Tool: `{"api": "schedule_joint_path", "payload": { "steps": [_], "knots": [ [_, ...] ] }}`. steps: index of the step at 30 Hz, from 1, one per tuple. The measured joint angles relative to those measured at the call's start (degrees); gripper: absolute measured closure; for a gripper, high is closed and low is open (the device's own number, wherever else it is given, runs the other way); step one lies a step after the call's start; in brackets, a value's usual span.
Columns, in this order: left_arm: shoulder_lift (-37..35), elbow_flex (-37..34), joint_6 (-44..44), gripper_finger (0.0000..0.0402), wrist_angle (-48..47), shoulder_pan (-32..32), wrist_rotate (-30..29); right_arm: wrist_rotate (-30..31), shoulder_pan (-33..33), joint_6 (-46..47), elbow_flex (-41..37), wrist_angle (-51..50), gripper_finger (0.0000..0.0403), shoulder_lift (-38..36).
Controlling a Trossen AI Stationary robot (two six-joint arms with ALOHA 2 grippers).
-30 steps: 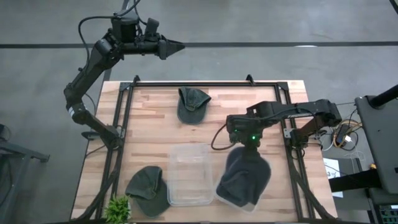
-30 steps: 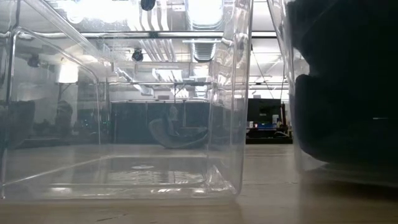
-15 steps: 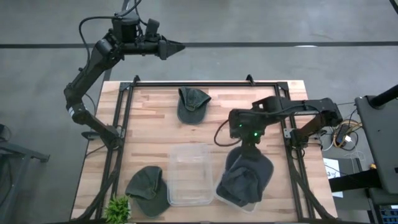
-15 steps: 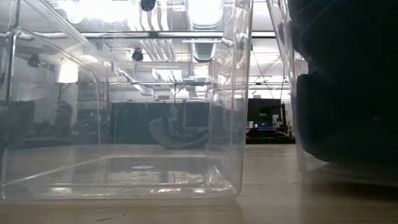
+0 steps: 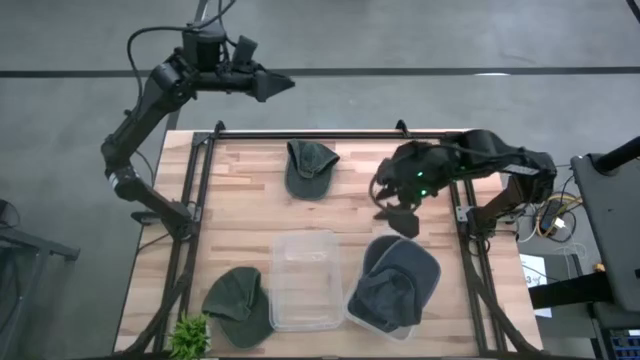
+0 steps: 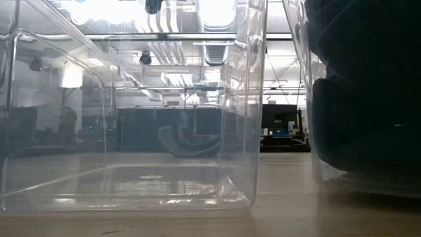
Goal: Pick & Place hat
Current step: Put the top black cap into the left transparent container
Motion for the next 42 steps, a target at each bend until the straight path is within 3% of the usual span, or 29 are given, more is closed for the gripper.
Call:
{"api": "schedule_joint_path", "payload": {
  "steps": [6,11,23,34,42],
  "knots": [
    [1.15,-1.58,4.08,0.0209,-6.49,0.0,-0.39,9.61,0.0,-1.12,5.09,0.98,0.0165,0.0],
    [1.21,-7.76,6.47,0.0209,-8.76,0.0,-3.28,14.65,0.0,-1.46,6.57,3.95,0.0167,0.0],
    [1.23,-27.25,4.83,0.0209,-9.39,0.31,-15.45,15.77,0.01,-2.31,3.56,9.87,0.0168,0.3],
    [1.3,-47.55,-1.28,0.0209,1.65,0.31,-15.04,16.66,0.0,-5.11,3.19,16.1,0.0168,0.48],
    [1.32,-55.4,-6.96,0.0209,12.55,0.24,-8.17,16.69,-0.03,-5.19,3.19,16.91,0.0168,0.48]
  ]
}}
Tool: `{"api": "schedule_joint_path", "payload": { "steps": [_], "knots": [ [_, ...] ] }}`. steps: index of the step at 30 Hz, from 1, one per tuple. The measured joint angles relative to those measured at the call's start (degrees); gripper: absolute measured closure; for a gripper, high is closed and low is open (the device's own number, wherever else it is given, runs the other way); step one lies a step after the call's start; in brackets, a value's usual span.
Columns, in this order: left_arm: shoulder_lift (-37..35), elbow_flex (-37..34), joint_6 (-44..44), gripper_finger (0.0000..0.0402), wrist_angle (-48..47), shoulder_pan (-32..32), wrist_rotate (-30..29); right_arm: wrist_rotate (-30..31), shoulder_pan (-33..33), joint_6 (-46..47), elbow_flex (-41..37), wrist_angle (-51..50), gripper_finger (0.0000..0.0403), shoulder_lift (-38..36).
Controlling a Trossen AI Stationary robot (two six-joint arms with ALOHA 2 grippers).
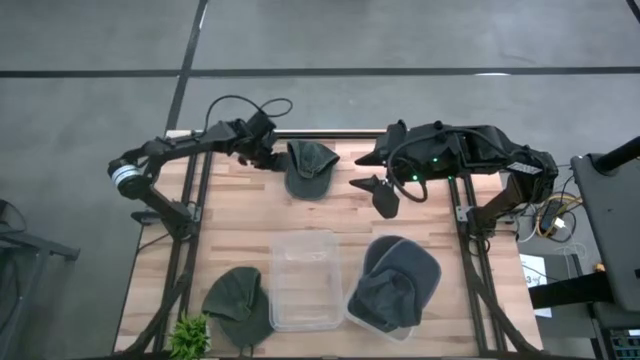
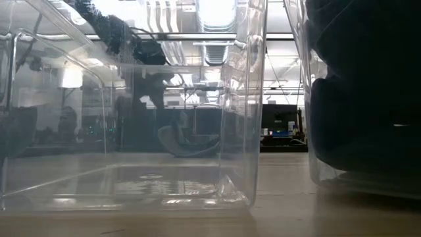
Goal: Pick & Place hat
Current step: Put the top black cap into the left transparent container
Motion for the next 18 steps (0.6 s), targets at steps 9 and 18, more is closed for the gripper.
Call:
{"api": "schedule_joint_path", "payload": {
  "steps": [9,18],
  "knots": [
    [0.86,-0.86,0.24,0.0209,5.41,-0.02,-5.45,2.08,-0.01,-0.24,0.0,0.79,0.0168,0.0],
    [4.61,-0.86,-1.34,0.0209,8.46,-0.61,-1.55,3.11,-0.01,-0.48,-0.57,2.11,0.0168,0.0]
  ]
}}
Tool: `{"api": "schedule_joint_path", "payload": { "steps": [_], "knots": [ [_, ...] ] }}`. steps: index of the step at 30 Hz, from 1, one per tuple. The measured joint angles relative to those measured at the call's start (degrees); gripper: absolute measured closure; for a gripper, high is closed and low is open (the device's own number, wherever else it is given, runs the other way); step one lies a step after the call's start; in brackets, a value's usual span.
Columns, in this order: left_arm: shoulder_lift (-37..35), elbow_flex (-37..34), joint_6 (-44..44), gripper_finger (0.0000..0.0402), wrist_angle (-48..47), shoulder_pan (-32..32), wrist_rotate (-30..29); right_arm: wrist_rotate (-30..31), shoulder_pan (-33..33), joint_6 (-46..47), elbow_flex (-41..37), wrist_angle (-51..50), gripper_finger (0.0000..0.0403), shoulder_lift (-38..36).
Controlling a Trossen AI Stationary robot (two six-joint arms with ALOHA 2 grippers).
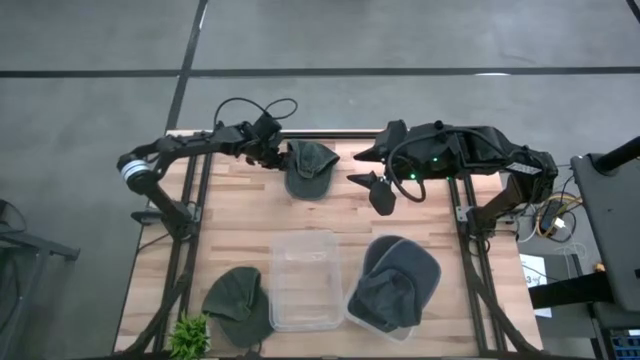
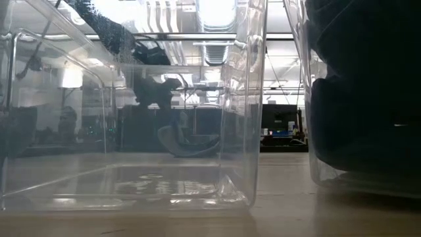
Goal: Pick & Place hat
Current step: Put the top black cap into the left transparent container
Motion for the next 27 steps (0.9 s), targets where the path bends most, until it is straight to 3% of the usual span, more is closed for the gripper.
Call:
{"api": "schedule_joint_path", "payload": {
  "steps": [4,8,16,22,27],
  "knots": [
    [0.56,0.04,0.73,0.0214,0.54,0.0,0.04,0.26,0.0,0.13,-0.5,-0.03,0.0168,0.0],
    [1.47,0.04,0.7,0.0245,0.37,0.0,0.58,1.38,0.0,0.13,-1.23,0.43,0.0168,0.0],
    [3.32,0.04,2.66,0.0387,0.65,0.0,2.33,1.38,0.0,-1.37,-1.78,3.66,0.0168,0.0],
    [1.89,0.02,1.63,0.0394,3.48,0.26,4.82,1.67,0.02,-1.51,-1.83,4.09,0.0168,0.0],
    [-2.87,0.04,-4.28,0.0395,10.12,0.42,8.22,4.36,0.02,-1.88,-1.88,5.66,0.0168,0.0]
  ]
}}
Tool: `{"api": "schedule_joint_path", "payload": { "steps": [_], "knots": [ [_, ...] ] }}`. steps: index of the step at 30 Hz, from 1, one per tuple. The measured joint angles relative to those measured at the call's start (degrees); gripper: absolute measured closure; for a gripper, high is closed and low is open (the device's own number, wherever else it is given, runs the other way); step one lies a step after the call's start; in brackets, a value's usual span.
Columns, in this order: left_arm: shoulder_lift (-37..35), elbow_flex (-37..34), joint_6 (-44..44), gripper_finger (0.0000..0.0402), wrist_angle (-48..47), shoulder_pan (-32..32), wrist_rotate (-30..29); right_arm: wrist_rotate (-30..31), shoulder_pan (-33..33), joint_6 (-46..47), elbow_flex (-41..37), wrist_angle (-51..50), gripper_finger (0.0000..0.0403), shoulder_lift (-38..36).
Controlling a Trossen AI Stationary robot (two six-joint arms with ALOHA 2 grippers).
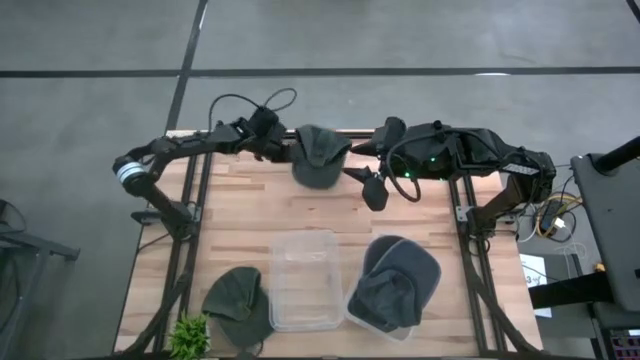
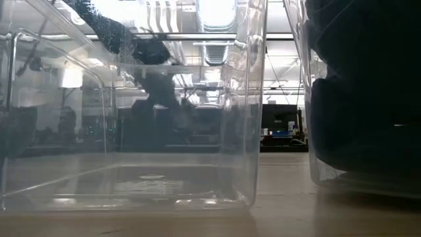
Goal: Pick & Place hat
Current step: Put the top black cap into the left transparent container
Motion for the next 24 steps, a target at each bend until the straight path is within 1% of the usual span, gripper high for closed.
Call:
{"api": "schedule_joint_path", "payload": {
  "steps": [2,8,11,15,18,21,24],
  "knots": [
    [-2.64,0.0,-3.06,0.0395,3.62,0.09,0.48,0.31,-0.02,-1.3,0.19,1.51,0.0168,0.0],
    [-11.64,0.0,-13.31,0.0395,17.44,1.11,0.41,4.95,0.03,-5.85,0.37,6.93,0.0168,-0.07],
    [-15.99,0.0,-19.53,0.0395,25.89,1.59,-0.93,8.09,0.03,-8.48,0.37,10.29,0.0168,-0.05],
    [-20.71,0.0,-24.59,0.0396,35.94,1.75,-3.74,12.03,0.0,-13.0,0.29,15.93,0.0168,-0.07],
    [-23.4,0.0,-27.03,0.0396,39.53,1.75,-5.88,15.09,-0.16,-16.61,-0.14,20.65,0.0168,-0.03],
    [-25.36,0.0,-29.16,0.0396,40.27,1.59,-7.59,15.38,-0.89,-17.94,-0.37,24.13,0.0168,0.52],
    [-26.45,0.0,-31.92,0.0396,41.15,1.1,-7.94,15.39,-2.03,-17.9,-0.43,24.99,0.0168,1.95]
  ]
}}
